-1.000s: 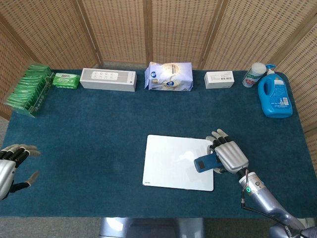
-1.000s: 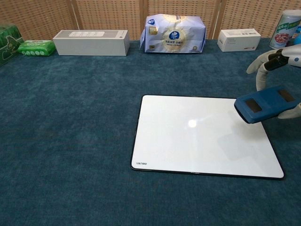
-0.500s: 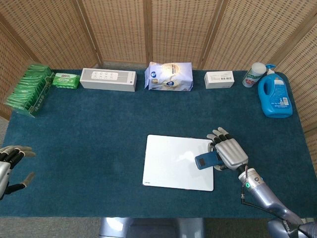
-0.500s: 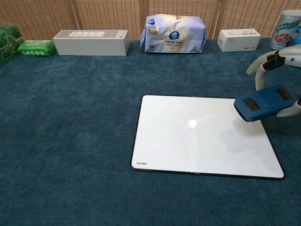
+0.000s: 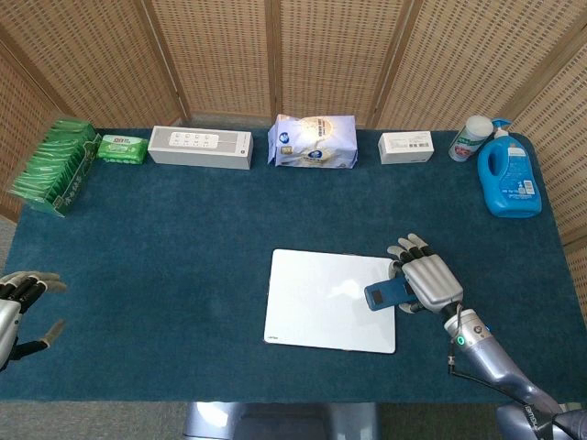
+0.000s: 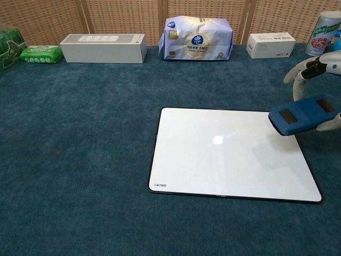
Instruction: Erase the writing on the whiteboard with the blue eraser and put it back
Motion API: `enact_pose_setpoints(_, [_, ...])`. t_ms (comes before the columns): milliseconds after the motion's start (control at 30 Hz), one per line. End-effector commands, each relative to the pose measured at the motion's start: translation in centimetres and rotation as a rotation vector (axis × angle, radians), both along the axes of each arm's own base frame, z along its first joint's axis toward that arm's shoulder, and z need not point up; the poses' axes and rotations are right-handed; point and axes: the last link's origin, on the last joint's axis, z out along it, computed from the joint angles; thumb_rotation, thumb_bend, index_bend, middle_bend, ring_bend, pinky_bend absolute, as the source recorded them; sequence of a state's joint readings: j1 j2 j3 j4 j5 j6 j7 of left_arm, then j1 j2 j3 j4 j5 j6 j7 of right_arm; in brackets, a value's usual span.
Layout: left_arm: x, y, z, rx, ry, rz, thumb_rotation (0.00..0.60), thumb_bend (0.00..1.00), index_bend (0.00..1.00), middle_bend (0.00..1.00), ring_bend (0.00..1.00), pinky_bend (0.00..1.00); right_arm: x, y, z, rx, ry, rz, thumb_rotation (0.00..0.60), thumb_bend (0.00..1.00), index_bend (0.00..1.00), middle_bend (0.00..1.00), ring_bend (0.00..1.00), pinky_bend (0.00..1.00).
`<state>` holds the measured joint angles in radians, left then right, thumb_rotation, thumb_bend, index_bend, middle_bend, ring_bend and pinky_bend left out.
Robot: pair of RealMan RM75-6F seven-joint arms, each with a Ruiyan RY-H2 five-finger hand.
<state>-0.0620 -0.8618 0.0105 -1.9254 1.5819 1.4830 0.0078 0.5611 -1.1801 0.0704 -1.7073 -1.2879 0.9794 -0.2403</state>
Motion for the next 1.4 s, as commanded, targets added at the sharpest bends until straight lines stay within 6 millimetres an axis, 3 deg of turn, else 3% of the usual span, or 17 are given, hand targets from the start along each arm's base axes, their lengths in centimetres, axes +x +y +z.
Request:
enact_pose_setpoints(33, [0.1,0.1,-0.1,0.0,-0.002,-0.002,0.6,0.36,0.34,0.3,0.25,0.2,-0.1,-0.1,0.1,-0.004,-0.001,-0.003,0.6,0.15,0.86,0.19,0.0,0.0])
enact_pose_setpoints(267, [-0.1,0.0,-0.3,-0.012,0.001,0.004,0.6,0.36,0.35,0.3,0.25,0.2,-0.8,-0.2,0.5,-0.021,0.001,-0.029,0.6,0.15,0.86,0.19,0.0,0.0])
enact_pose_setpoints(733, [0.0,0.0,-0.2,-0.011,0.0,0.002,0.6,0.36,0.35,0.3,0.25,0.2,-6.6,0.3,0.9,-0.04,0.038,-0.197,0.6,0.15,0.86,0.19,0.0,0.0])
enact_pose_setpoints(933, [0.0,-0.4,0.1,0.001,0.004,0.006,0.6,0.36,0.35,0.3,0.25,0.2,-7.5,-0.5,0.4,-0.044,0.035,-0.213,0.6,0.15,0.81,0.19,0.0,0.0])
enact_pose_setpoints(1133, [-0.3,-0.8,0.5,0.013,0.006,0.02,0.6,0.36,0.35,0.3,0.25,0.2,-7.7,-1.2,-0.2,-0.046,0.034,-0.212,0.6,0.15,0.66,0.1,0.0,0.0])
enact_pose_setpoints(1300, [-0.5,-0.8,0.7,0.018,0.008,0.024,0.6,0.36,0.34,0.3,0.25,0.19,-7.6,-1.5,-0.2,-0.056,0.06,-0.188,0.6,0.15,0.32,0.01,0.0,0.0])
enact_pose_setpoints(1400, [-0.6,-0.8,0.9,0.022,0.008,0.024,0.6,0.36,0.34,0.3,0.25,0.19,-7.3,-1.5,-0.1,-0.061,0.067,-0.173,0.6,0.15,0.17,0.0,0.0,0.0])
